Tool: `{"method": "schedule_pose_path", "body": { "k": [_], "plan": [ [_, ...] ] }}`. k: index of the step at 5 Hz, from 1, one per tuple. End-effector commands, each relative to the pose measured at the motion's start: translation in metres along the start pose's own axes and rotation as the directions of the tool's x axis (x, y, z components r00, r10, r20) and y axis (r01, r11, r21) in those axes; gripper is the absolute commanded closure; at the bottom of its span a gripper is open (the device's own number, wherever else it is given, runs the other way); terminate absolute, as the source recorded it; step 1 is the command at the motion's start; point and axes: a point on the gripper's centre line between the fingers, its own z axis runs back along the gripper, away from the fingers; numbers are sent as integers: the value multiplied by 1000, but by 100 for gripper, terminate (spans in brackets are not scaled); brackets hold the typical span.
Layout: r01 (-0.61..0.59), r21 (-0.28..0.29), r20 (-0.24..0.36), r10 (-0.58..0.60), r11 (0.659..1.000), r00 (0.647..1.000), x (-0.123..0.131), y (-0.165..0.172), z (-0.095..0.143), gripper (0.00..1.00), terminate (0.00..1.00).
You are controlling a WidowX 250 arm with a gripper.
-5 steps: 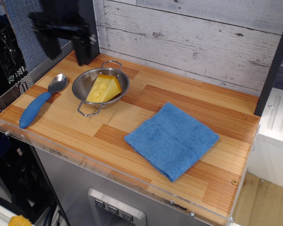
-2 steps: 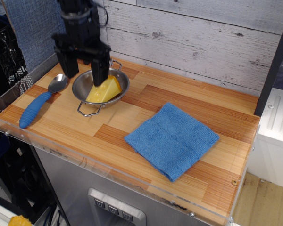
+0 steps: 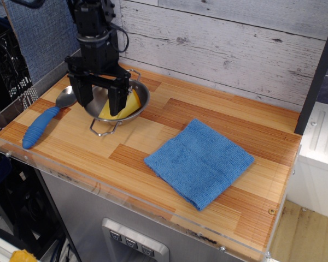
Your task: Take the cheese slice and put it on the blue towel
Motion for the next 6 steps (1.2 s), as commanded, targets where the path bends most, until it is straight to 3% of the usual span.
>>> {"method": "schedule_pose_path", "body": {
  "k": [1,3,6],
  "plan": [
    [-6,-8,32,6,1000,999,10,-7,5,0,0],
    [7,-37,75,-4,999,997,33,-25,22,0,0],
    [-6,3,-58,7,1000,998,28,-15,-39,0,0]
  ]
}}
